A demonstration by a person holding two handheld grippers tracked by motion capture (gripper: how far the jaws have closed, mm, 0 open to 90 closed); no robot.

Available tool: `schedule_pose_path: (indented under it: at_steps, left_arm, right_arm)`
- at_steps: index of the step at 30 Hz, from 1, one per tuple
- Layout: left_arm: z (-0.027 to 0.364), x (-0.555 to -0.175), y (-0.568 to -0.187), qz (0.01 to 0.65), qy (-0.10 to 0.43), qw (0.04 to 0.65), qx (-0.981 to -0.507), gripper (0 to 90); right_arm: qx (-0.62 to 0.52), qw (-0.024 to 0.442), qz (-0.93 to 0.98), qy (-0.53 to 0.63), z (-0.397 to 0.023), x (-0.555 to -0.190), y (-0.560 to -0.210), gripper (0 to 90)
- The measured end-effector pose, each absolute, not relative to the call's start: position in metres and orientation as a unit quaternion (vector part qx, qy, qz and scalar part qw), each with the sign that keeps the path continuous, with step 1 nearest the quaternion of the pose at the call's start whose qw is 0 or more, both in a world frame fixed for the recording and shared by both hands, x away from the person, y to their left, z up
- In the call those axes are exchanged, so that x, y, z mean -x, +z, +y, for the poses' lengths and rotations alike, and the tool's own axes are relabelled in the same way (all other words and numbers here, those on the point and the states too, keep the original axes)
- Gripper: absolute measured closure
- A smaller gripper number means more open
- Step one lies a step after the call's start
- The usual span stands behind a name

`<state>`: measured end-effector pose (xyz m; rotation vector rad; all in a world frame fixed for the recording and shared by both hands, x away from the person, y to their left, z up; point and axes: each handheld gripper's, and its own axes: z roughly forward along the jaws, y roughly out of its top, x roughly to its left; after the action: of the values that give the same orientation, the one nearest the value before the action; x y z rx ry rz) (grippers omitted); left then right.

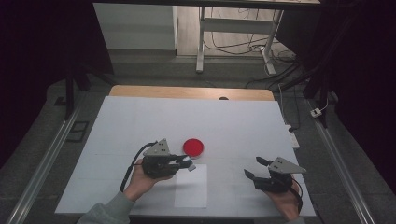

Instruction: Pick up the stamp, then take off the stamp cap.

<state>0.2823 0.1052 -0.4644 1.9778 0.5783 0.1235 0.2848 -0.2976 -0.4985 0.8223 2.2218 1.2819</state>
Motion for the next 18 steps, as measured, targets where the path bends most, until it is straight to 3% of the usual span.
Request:
schedule_pose_path:
  at_steps: [18]
  left_arm:
    - [0.1106, -0.2871, -0.4652, 0.254, 0.049, 0.520, -0.814, 75.9]
  right_arm:
    - [-0.286, 0.220, 0.806, 0.470, -0.2880, -0.2818, -0.4945, 30.2]
